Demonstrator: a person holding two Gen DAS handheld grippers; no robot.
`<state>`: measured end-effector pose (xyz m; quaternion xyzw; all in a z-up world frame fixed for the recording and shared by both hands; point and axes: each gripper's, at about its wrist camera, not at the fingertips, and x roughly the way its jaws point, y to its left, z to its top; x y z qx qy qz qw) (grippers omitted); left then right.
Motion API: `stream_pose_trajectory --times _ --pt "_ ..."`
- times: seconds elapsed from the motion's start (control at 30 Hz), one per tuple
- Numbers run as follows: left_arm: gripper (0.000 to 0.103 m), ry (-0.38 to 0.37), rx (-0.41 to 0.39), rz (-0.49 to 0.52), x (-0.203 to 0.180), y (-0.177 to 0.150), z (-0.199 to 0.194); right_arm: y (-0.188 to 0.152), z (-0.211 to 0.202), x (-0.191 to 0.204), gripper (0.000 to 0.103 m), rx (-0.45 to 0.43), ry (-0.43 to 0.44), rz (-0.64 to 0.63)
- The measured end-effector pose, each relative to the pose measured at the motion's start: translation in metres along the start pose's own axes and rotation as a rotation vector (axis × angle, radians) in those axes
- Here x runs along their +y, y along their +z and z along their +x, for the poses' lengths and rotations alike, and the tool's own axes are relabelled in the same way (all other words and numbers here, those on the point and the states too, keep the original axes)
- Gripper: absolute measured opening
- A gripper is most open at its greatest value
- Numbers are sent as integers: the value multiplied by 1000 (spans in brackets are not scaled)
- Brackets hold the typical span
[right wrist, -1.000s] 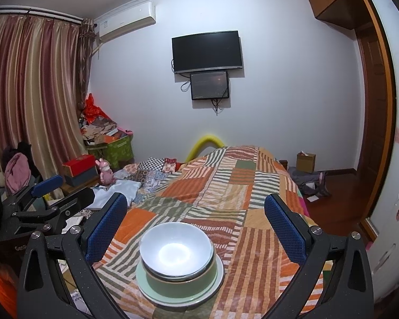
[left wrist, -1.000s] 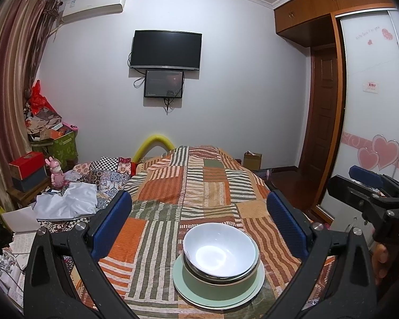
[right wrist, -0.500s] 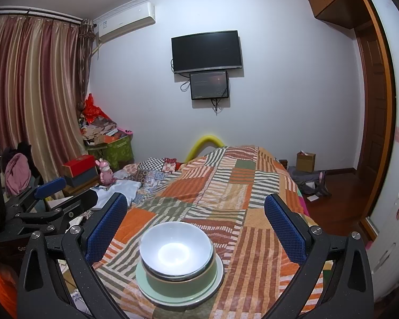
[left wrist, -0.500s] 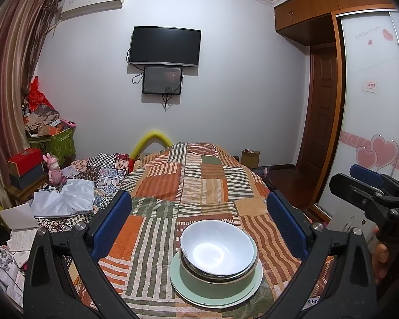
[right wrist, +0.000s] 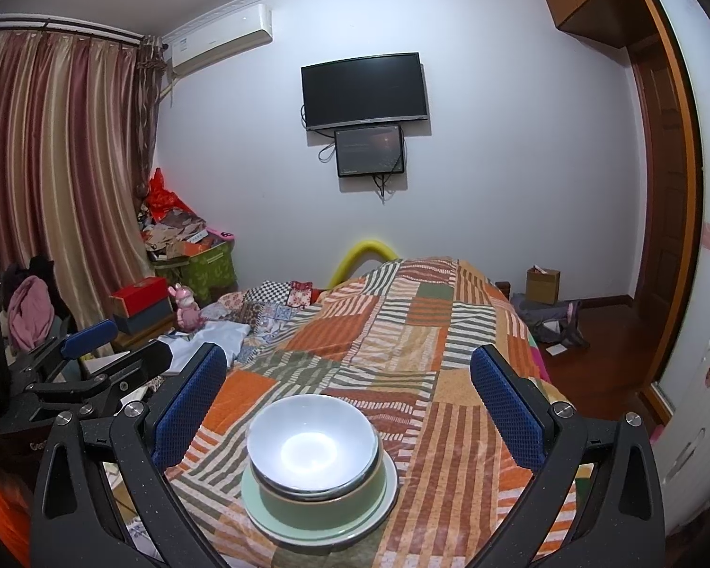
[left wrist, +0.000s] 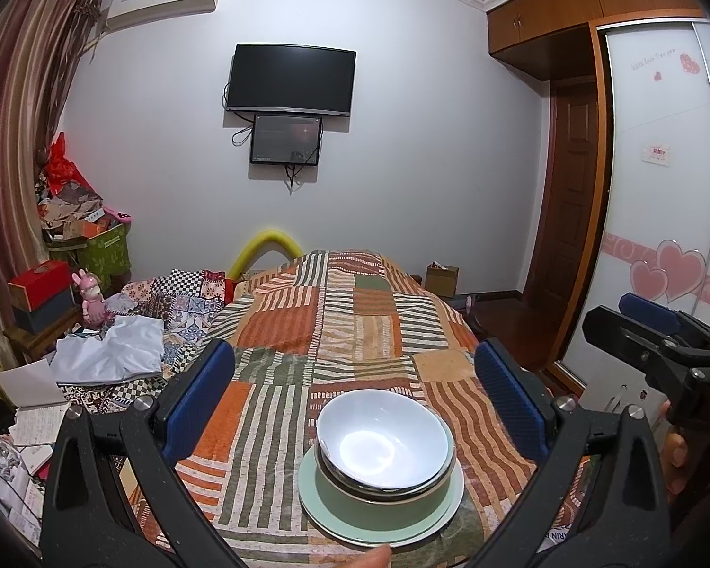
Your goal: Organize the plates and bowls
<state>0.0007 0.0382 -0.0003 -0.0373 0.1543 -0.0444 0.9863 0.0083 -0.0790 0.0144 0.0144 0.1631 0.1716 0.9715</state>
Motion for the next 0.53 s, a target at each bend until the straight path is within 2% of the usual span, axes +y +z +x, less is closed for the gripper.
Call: stream_pose_trajectory --times 0.53 --pt "103 -4 12 -5 5 -3 3 -1 6 -1 103 16 2 10"
